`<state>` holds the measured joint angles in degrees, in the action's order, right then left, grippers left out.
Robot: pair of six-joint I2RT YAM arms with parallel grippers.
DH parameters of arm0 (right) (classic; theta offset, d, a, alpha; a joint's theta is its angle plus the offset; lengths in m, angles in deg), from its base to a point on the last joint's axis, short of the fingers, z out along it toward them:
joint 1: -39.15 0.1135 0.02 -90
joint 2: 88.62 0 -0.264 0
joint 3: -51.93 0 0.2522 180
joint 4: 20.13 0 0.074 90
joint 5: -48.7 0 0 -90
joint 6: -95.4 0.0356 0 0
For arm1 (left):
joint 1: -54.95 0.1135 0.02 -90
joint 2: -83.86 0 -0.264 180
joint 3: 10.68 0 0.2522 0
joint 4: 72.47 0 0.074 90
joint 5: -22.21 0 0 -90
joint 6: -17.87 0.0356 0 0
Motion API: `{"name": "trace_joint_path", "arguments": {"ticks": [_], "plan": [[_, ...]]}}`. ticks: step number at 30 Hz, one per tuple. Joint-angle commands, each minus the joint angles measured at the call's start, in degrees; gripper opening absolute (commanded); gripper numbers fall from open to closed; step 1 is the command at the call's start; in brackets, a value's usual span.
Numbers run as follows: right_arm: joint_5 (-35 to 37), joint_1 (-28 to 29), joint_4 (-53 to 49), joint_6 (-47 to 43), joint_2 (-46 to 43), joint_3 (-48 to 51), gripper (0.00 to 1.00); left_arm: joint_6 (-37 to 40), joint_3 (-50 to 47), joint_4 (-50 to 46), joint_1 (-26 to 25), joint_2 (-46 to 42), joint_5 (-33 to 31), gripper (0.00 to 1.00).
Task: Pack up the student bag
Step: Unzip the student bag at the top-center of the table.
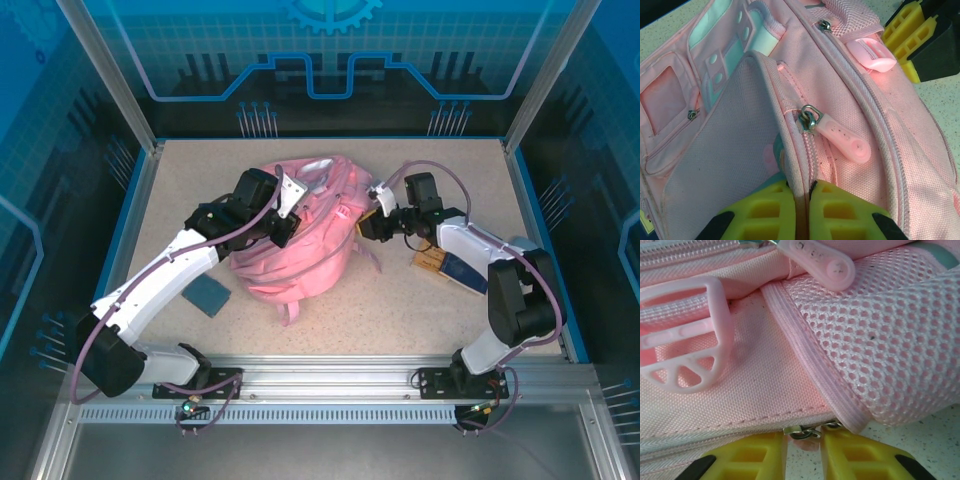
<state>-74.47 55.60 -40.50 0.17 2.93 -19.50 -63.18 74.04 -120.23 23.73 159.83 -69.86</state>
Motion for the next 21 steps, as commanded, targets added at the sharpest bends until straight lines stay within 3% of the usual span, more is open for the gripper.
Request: {"name": "trace_joint_path", "arguments": {"ticks": [1,6,21], "plan": [[1.7,0.8,1.4,-0.7,0.2,-1.7,0.18,-1.2,0.9,6.7,0.2,-1.6,3.4,0.0],[0.1,0.8,-0.2,-1.4,-0.4,-1.8,0.0,-1.9,0.7,7.0,0.2,-1.4,3.0,0.0],[-3.6,2.5,-0.5,0.9,-7.3,4.6,0.0,-4.8,0.3,9.8,0.2,0.9,2.0,0.0]]}}
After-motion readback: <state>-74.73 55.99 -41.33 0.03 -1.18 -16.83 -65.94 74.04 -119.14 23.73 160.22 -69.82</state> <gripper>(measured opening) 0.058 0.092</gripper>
